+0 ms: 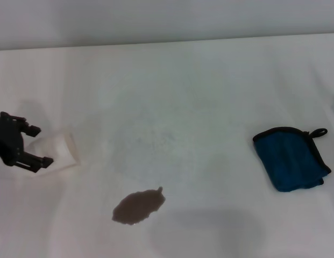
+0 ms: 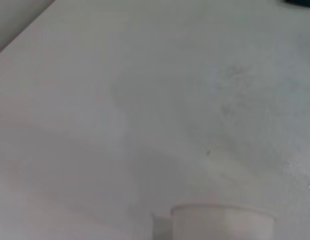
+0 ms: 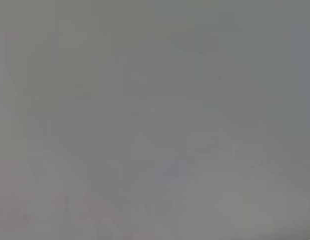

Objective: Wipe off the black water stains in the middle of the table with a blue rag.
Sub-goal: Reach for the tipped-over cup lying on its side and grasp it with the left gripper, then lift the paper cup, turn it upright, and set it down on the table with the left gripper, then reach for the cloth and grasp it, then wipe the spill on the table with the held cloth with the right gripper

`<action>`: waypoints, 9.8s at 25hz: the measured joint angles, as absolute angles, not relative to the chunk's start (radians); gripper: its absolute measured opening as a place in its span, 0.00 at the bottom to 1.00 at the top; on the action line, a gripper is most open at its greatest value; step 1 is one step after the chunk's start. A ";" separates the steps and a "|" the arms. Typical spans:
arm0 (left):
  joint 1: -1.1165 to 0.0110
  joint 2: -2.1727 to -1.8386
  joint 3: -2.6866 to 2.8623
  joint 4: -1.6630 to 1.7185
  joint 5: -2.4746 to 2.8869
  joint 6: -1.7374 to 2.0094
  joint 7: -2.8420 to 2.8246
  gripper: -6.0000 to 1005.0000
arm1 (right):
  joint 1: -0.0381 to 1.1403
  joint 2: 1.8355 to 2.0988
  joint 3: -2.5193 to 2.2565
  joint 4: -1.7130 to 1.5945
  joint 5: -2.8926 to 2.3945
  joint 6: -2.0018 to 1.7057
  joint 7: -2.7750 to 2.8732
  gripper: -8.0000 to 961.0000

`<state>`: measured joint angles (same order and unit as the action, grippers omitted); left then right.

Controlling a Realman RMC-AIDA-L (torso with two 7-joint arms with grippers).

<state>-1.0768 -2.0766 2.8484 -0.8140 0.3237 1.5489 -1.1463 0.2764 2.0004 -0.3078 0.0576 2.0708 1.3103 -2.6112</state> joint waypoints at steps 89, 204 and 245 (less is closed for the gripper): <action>-0.429 -2.084 2.842 0.084 -0.749 1.077 -0.201 0.62 | 0.258 1.999 -0.308 -0.002 2.069 1.268 -2.597 0.89; -0.235 -2.081 2.818 0.032 -1.233 1.652 -0.081 0.88 | 0.532 2.015 -1.683 -1.236 0.292 1.500 -0.106 0.57; -0.263 -2.077 2.827 0.024 -1.229 1.643 -0.081 0.88 | 0.675 2.028 -2.036 -1.276 0.447 1.443 0.067 0.11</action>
<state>-0.2626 -2.0770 2.8268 0.0239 -1.2295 1.6432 -0.0812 0.6751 2.0280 -2.0359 -1.2757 0.4465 1.4434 0.0666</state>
